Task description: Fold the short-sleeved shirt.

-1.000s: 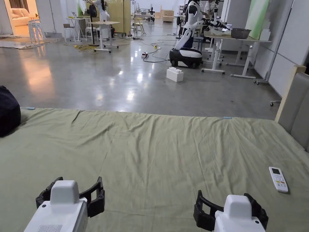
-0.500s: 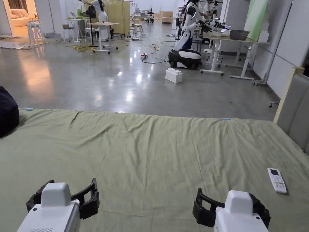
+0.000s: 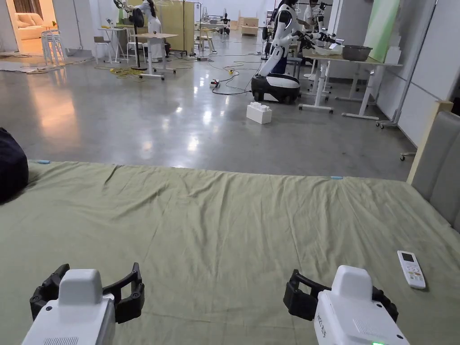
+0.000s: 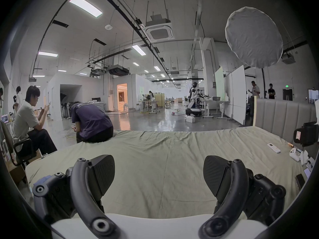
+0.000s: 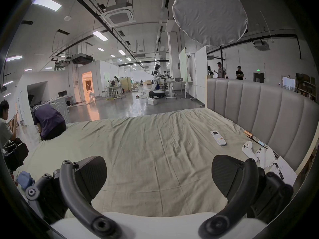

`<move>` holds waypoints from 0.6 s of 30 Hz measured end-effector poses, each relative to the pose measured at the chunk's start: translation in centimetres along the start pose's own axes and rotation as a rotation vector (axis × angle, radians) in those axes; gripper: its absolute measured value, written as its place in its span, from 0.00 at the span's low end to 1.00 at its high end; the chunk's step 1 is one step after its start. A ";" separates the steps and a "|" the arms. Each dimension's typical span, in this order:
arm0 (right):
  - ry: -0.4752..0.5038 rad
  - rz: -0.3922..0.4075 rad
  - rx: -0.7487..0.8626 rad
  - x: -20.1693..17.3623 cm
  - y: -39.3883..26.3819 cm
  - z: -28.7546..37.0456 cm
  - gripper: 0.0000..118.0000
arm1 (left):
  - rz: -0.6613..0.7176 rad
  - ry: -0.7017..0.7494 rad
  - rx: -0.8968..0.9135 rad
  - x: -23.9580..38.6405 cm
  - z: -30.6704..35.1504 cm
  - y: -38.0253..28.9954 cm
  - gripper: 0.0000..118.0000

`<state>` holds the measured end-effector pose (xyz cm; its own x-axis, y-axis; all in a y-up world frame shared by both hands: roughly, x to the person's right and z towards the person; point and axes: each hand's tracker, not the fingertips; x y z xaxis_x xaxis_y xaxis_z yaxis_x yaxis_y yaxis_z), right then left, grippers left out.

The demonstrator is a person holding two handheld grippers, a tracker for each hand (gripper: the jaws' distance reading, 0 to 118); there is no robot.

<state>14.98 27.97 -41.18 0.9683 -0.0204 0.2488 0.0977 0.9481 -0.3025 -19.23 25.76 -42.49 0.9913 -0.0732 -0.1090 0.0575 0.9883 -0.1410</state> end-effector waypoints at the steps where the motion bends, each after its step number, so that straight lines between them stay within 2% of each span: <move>1: -0.003 0.001 -0.003 -0.1 0.1 -0.1 1.00 | -0.002 -0.006 0.000 0.0 0.0 0.1 0.89; 11: -0.001 -0.024 -0.035 -0.1 0.1 -0.2 1.00 | 0.000 -0.045 0.008 0.7 0.1 0.5 0.89; 18: -0.013 0.016 -0.057 -0.3 -0.6 -0.7 1.00 | 0.004 -0.056 -0.006 1.0 0.0 0.7 0.89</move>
<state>14.80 27.15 -41.74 0.9669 -0.0008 0.2551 0.0953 0.9286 -0.3585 -18.23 26.34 -42.70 0.9966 -0.0619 -0.0538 0.0535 0.9878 -0.1462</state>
